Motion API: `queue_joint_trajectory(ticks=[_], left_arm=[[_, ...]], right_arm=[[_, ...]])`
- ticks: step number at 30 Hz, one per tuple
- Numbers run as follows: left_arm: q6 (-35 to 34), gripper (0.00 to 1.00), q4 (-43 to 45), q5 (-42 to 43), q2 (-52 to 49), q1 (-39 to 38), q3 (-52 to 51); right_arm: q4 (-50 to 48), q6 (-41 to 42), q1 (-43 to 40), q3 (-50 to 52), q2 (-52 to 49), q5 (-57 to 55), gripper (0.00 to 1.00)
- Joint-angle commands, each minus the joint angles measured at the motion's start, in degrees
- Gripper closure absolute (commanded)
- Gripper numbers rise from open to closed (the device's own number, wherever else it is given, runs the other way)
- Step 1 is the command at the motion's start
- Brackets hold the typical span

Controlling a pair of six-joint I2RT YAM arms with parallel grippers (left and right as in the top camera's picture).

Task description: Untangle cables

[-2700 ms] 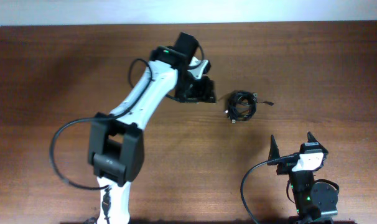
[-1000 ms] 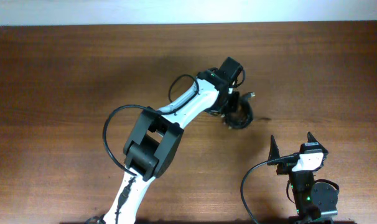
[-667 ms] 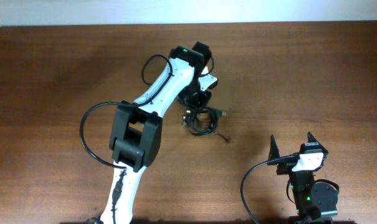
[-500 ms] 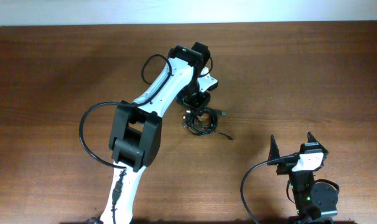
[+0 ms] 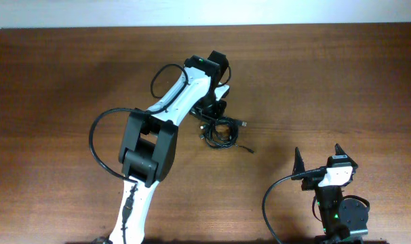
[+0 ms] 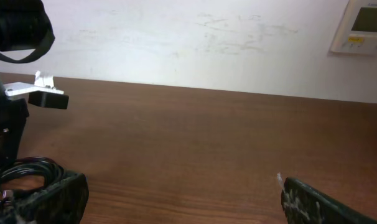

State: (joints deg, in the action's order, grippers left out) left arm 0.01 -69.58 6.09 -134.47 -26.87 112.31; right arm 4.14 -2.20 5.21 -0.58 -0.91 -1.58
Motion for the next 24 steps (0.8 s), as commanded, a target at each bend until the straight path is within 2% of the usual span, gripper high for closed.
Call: queue_joint_trajectory(ticks=[1, 8, 18, 24], left_arm=[[-0.50, 0.87, 1.51, -0.35, 0.39, -0.07, -0.52], [-0.52, 0.83, 3.37, 0.63, 0.37, -0.09, -0.55], [-0.48, 0.76, 3.91, 9.20, 0.35, -0.07, -0.59], [-0.48, 0.73, 4.66, 9.18, 0.35, -0.07, -0.92]], right_arm=[[0.44, -0.39, -0.46, 0.26, 0.39, 0.09, 0.02], [0.44, -0.39, -0.46, 0.26, 0.39, 0.09, 0.02], [0.44, -0.39, -0.46, 0.26, 0.39, 0.09, 0.01], [0.44, -0.39, -0.46, 0.26, 0.39, 0.09, 0.01]])
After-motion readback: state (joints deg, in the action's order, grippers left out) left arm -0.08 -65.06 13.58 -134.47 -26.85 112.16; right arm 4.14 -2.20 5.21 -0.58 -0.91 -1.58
